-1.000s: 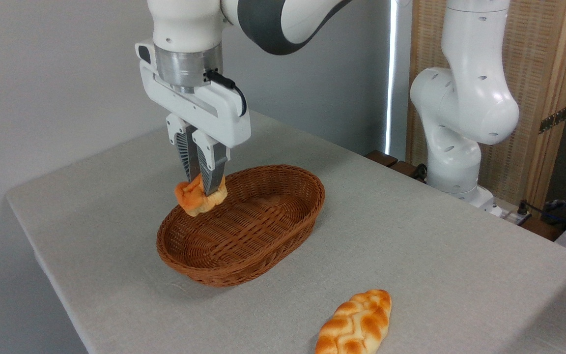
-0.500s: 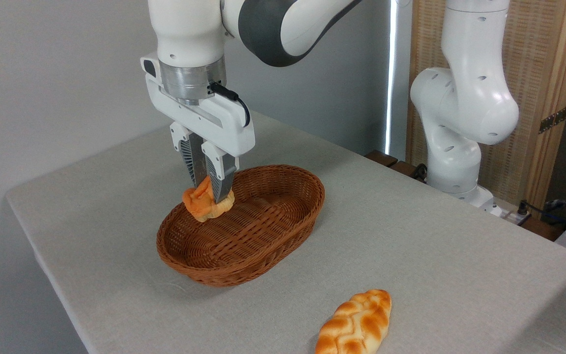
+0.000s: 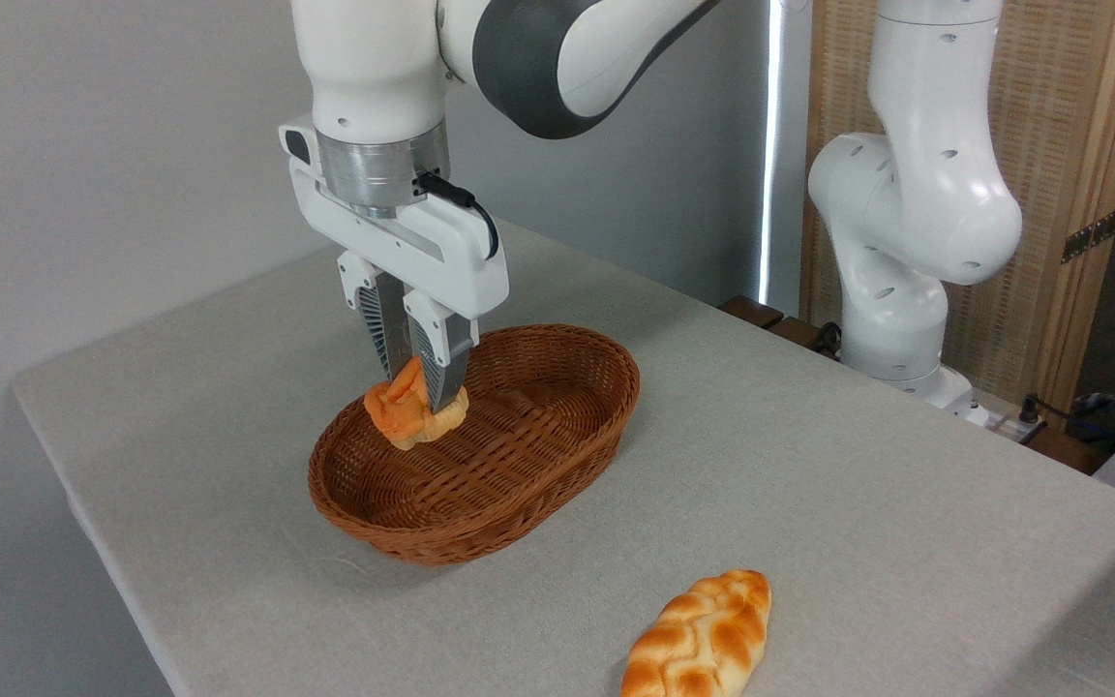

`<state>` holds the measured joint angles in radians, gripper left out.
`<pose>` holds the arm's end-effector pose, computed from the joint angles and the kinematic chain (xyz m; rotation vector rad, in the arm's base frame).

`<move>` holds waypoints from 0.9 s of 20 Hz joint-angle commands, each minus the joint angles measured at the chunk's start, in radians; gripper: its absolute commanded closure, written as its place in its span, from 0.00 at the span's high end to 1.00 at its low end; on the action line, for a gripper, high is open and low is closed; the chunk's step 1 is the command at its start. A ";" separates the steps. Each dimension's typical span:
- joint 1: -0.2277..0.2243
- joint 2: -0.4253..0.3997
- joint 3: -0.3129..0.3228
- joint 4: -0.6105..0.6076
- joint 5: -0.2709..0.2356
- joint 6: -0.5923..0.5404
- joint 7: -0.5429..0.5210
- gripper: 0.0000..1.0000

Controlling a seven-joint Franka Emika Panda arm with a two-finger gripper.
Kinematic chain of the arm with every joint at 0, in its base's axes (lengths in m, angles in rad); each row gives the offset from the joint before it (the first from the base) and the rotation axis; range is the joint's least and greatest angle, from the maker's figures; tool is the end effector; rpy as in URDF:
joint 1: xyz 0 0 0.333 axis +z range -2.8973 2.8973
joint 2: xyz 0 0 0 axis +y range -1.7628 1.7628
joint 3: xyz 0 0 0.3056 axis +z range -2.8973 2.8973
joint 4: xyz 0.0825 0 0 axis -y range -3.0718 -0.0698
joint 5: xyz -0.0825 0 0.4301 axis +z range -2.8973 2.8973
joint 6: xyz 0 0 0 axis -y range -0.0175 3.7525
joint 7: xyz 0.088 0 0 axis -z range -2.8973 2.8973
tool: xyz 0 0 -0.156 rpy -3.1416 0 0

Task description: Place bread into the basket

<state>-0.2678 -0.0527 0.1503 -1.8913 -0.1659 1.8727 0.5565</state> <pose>0.5903 -0.0892 0.4568 2.8384 -0.9206 0.1029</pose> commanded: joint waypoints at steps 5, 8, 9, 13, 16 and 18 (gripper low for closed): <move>-0.007 -0.001 0.008 0.008 0.016 0.000 -0.004 1.00; -0.007 -0.003 0.008 0.015 0.016 0.000 -0.003 1.00; -0.007 -0.003 0.008 0.021 0.016 0.000 0.000 1.00; -0.007 -0.003 0.008 0.038 0.016 0.000 0.005 1.00; -0.007 -0.003 0.002 0.040 0.049 -0.001 0.006 1.00; -0.007 -0.004 0.002 0.055 0.058 -0.001 0.005 1.00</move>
<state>-0.2683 -0.0535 0.1489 -1.8596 -0.1344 1.8737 0.5580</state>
